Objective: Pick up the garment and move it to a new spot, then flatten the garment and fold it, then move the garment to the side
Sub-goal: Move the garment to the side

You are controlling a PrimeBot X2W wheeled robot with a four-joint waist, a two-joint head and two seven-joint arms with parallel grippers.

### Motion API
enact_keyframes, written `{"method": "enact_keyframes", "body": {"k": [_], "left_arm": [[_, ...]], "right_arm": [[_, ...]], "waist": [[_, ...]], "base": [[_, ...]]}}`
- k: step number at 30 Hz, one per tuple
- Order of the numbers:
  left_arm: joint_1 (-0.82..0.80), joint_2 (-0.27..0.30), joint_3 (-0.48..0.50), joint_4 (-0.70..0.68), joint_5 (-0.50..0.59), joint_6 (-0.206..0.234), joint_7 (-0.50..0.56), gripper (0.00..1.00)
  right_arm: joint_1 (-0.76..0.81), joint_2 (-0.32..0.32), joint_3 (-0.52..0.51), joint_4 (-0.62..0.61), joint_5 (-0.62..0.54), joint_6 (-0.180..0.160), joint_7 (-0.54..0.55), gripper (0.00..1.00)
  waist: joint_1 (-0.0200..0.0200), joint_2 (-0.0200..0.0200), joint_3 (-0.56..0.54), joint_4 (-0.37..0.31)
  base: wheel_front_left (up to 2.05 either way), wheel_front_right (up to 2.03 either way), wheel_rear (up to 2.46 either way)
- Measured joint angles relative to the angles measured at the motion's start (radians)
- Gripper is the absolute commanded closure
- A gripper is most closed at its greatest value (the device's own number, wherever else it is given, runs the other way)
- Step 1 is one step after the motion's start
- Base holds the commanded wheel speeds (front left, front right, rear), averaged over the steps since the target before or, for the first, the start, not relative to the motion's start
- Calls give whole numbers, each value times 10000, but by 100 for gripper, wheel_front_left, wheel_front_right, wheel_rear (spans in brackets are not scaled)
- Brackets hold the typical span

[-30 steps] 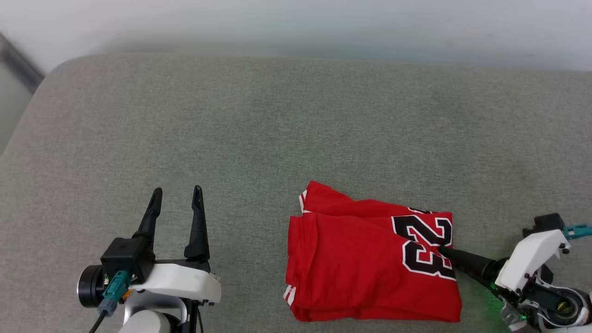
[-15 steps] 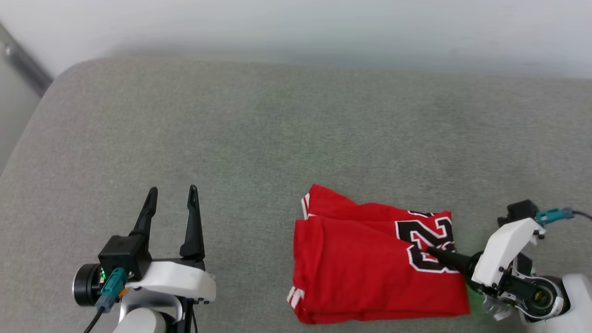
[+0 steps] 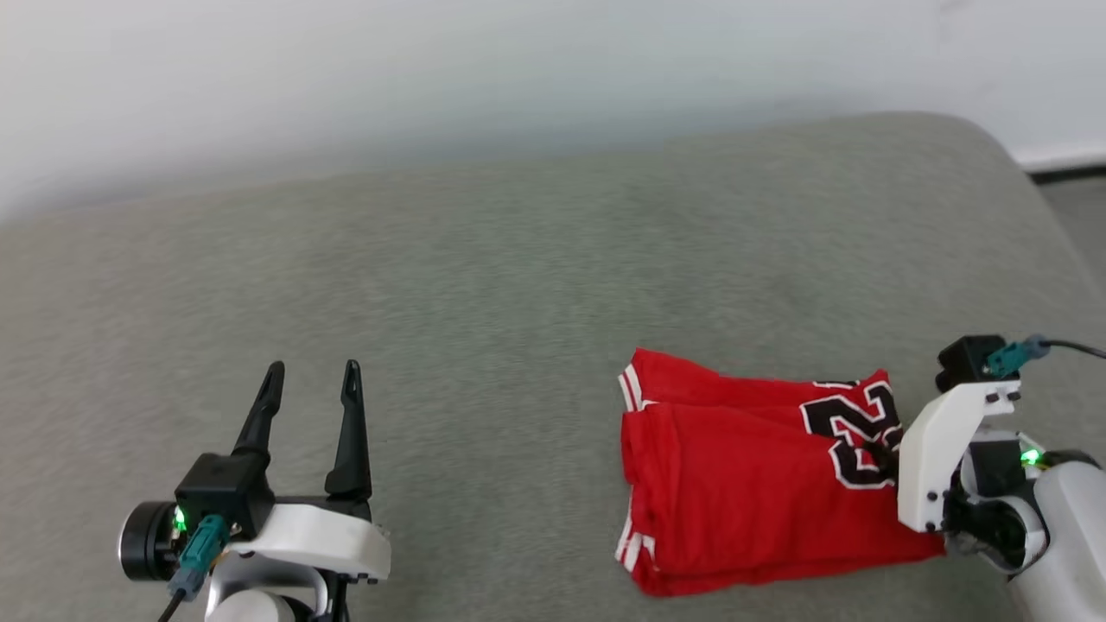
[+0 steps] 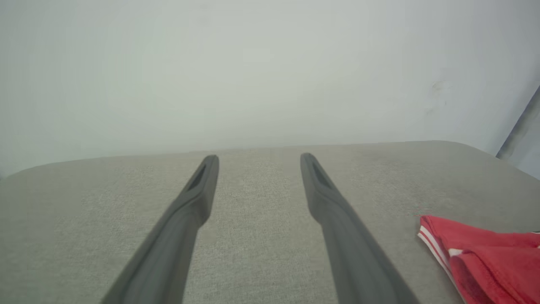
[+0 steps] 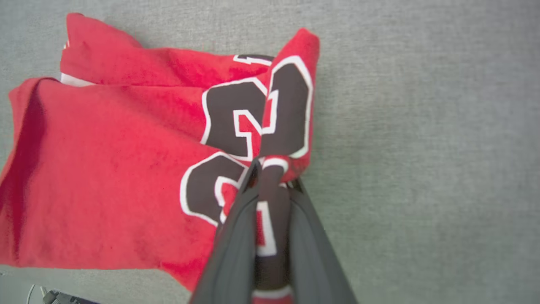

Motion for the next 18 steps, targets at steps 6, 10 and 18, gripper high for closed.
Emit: {"method": "enact_keyframes", "body": {"k": [6, 10, 18], "left_arm": [[-526, 176, -255, -293, 274, -180, 324, 0], [-1206, 382, -431, -566, 552, -341, 652, 0], [-2753, 825, -706, -1133, 1231, -623, 1444, 0]], "right_arm": [[-936, -209, 155, 819, -380, 0, -943, 100], [-1860, -382, 267, 1586, -449, 0, -1802, 100], [-3922, -817, -337, 3375, -857, 0, -3988, 100]], "waist": [[0, 0, 341, -1464], [0, 0, 921, -2232], [1, 0, 2785, -2895]], "base": [[0, 0, 0], [0, 0, 0], [0, 0, 0]]}}
